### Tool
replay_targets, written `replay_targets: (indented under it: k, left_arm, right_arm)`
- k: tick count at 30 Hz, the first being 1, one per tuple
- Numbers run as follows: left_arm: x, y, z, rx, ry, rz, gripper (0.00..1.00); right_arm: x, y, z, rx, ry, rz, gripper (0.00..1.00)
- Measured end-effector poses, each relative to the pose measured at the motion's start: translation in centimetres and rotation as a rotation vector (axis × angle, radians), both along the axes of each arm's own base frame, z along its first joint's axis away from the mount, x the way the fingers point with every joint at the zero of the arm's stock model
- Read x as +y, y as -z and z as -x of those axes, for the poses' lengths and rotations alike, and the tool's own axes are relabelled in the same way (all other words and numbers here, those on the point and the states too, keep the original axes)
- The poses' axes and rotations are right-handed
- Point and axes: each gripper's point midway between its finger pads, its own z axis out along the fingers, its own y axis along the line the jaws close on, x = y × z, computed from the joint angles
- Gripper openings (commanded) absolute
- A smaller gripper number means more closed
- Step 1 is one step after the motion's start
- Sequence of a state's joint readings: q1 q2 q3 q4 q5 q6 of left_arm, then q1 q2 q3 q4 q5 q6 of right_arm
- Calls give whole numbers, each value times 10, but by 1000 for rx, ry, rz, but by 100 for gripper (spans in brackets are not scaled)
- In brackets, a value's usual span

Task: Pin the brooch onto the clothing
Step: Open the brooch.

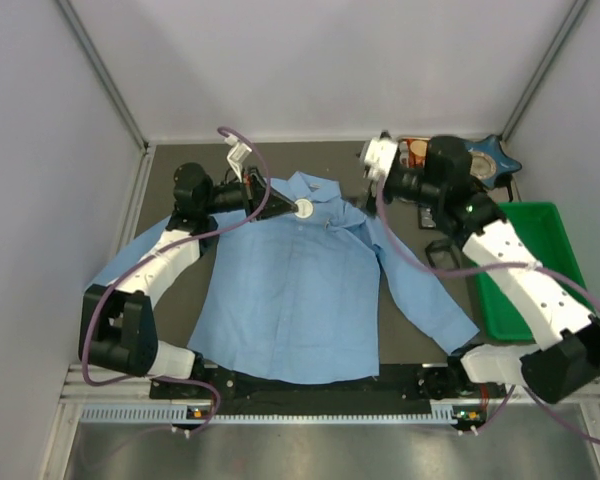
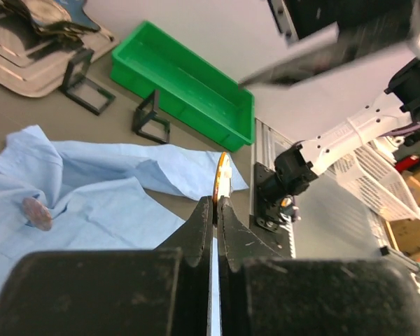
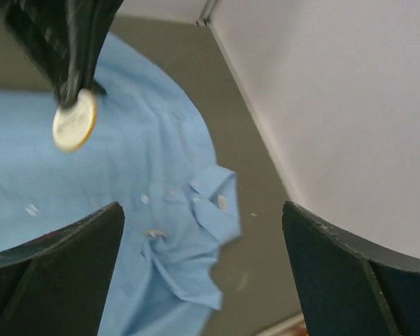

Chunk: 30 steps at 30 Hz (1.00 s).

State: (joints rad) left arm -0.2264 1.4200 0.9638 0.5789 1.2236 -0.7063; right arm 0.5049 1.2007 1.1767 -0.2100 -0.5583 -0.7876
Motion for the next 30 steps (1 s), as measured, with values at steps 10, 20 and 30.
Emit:
replay_targets:
  k: [10,20,30]
  left_arm:
    - [2,-26,-13,-112,-150,142,0]
    - [3,-41,-16,-152,-190,200,0]
    - [3,-40,-16,-133,-192,204,0]
  right_arm:
    - [46,-9,0,1004,-87,-412,77]
    - [66,-17,8,1247,-138,-506,61]
    - [80,-20,12,1265,-174,-515,45]
